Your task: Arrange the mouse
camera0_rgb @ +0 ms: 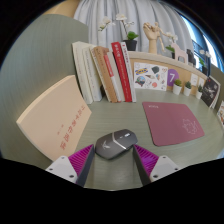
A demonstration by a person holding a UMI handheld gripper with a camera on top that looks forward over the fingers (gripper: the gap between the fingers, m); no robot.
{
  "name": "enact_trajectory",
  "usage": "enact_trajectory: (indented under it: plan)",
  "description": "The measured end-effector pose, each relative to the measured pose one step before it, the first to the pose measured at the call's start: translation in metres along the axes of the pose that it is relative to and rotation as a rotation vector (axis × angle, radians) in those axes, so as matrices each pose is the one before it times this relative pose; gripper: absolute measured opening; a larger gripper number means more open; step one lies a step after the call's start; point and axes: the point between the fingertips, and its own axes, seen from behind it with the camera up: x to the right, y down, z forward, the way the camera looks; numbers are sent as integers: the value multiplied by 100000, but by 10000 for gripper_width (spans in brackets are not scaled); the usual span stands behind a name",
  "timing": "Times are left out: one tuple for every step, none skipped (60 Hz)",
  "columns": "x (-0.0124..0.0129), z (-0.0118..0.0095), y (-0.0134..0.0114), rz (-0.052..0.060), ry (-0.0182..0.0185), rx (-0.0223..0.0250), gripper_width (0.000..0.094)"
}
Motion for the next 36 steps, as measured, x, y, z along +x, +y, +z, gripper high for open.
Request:
enact_trajectory:
  plan:
    - [-8, 330, -208, -145, 448, -89, 776]
    - [-24, 188, -219, -216, 145, -413, 778]
    - [-59, 268, -240, -257, 220, -75, 776]
    - [-52, 282, -192, -143, 167, -164, 775]
    - [5, 250, -183, -71, 409, -151, 775]
    - [-79, 278, -203, 16, 144, -84, 776]
    - [-63, 269, -203, 202, 178, -154, 778]
    - [-139, 460, -340, 351, 265, 139, 777]
    - [-51, 233, -156, 293, 142, -105, 778]
    - [-5, 166, -147, 140, 101, -5, 777]
    - [-61, 242, -193, 169, 153, 8, 776]
    - [-59, 213, -170, 172, 131, -82, 775]
    - [-78, 237, -198, 93, 38, 64, 776]
    - [-72, 211, -154, 58, 51, -78, 775]
    - [-46, 215, -159, -32, 154, -28, 775]
    - [-48, 186, -97, -5, 234, -143, 775]
    - [-6, 172, -125, -155, 245, -150, 771]
    - [-31, 165, -105, -197, 93, -220, 772]
    - [-9, 158, -87, -272, 238, -166, 768]
    - [3, 130, -68, -275, 270, -190, 763]
    - [-5, 129, -85, -331, 208, -143, 758]
    - [-8, 103, -64, -331, 164, -137, 750]
    - [-28, 98, -48, -325, 118, -196, 740]
    - [-62, 173, -117, -95, 117, 2, 719]
    - [-90, 71, -59, 147, -220, -261, 698]
    - [-53, 62, -35, 139, -132, 33, 679]
    - [-13, 78, -42, -40, -9, -112, 658]
    - [6, 35, -2, -188, -45, -227, 634]
    - [-17, 41, -28, -179, -166, -199, 609]
    - [-76, 31, -7, -47, -355, -331, 588]
    - [-25, 16, -28, -102, -290, -258, 572]
    - [-6, 35, -5, -250, -232, -328, 554]
    - [-4, 34, 3, -347, -170, -381, 539]
    - [-19, -5, 18, -176, -295, -434, 533]
    - [23, -9, 0, -195, -251, -335, 525]
    - [0, 16, 8, -100, -295, -321, 520]
